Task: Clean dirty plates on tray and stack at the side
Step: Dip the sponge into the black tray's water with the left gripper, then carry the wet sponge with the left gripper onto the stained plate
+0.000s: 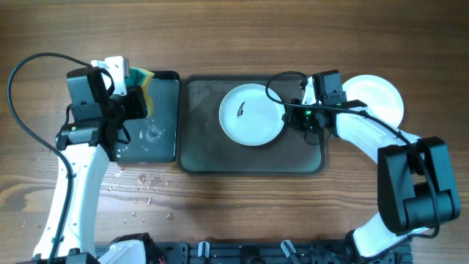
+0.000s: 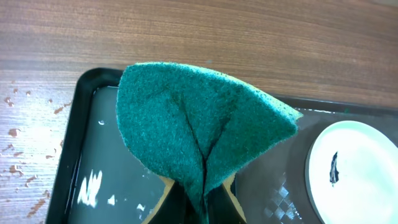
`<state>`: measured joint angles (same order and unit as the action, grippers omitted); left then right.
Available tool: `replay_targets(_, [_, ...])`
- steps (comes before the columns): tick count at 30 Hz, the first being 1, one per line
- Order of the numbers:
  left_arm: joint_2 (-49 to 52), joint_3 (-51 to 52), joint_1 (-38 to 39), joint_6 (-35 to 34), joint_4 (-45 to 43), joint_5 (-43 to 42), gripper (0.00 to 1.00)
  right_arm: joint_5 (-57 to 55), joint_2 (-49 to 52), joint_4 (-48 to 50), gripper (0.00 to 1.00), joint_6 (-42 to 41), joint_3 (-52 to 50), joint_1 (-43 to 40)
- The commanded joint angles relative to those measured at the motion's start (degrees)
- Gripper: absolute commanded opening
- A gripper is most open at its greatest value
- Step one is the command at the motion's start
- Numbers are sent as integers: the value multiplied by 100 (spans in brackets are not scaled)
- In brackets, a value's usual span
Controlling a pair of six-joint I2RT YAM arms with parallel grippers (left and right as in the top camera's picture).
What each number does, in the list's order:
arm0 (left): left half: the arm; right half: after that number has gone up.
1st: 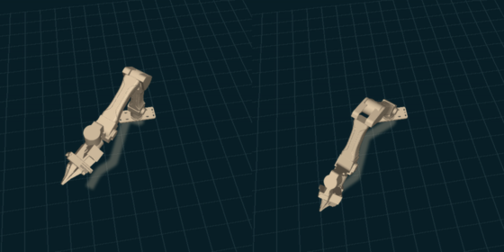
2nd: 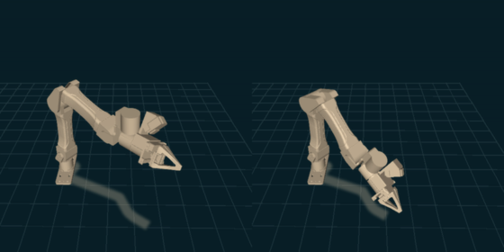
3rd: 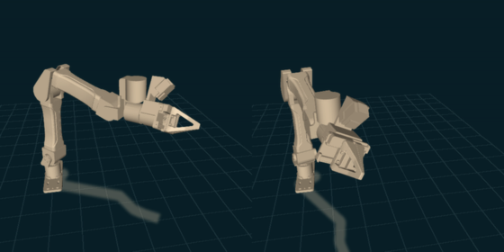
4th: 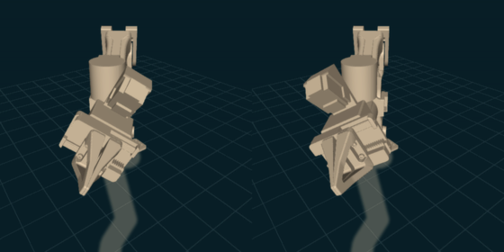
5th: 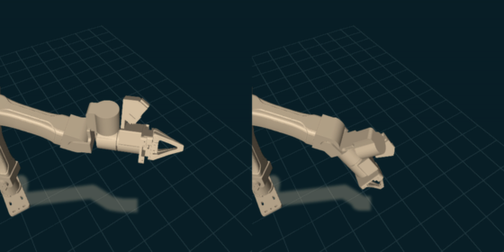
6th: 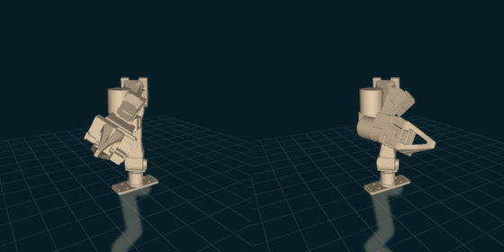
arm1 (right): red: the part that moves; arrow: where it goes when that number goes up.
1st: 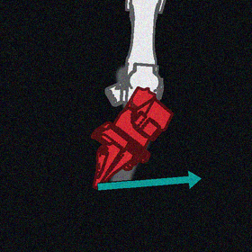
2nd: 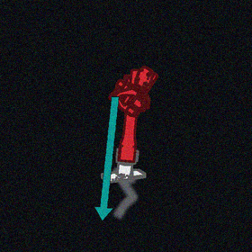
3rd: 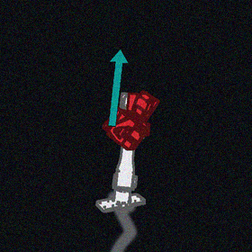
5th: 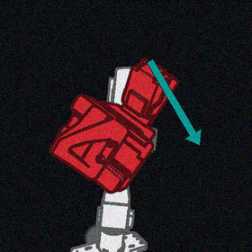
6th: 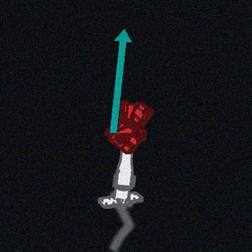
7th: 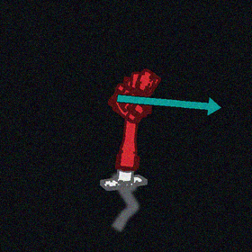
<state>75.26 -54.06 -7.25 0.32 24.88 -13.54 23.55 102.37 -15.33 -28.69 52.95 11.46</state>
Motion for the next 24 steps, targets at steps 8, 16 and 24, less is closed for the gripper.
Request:
replay_targets(8, [929, -857, 0, -848, 938, 614, 4, 33, 140, 57, 4, -170, -15, 31])
replay_targets(16, [2100, -3029, 0, -828, 3034, 612, 4, 52, 140, 74, 4, -170, -15, 31])
replay_targets(24, [2262, -3091, 533, -1325, 2691, 592, 4, 175, 140, 127, 4, -166, -15, 275])
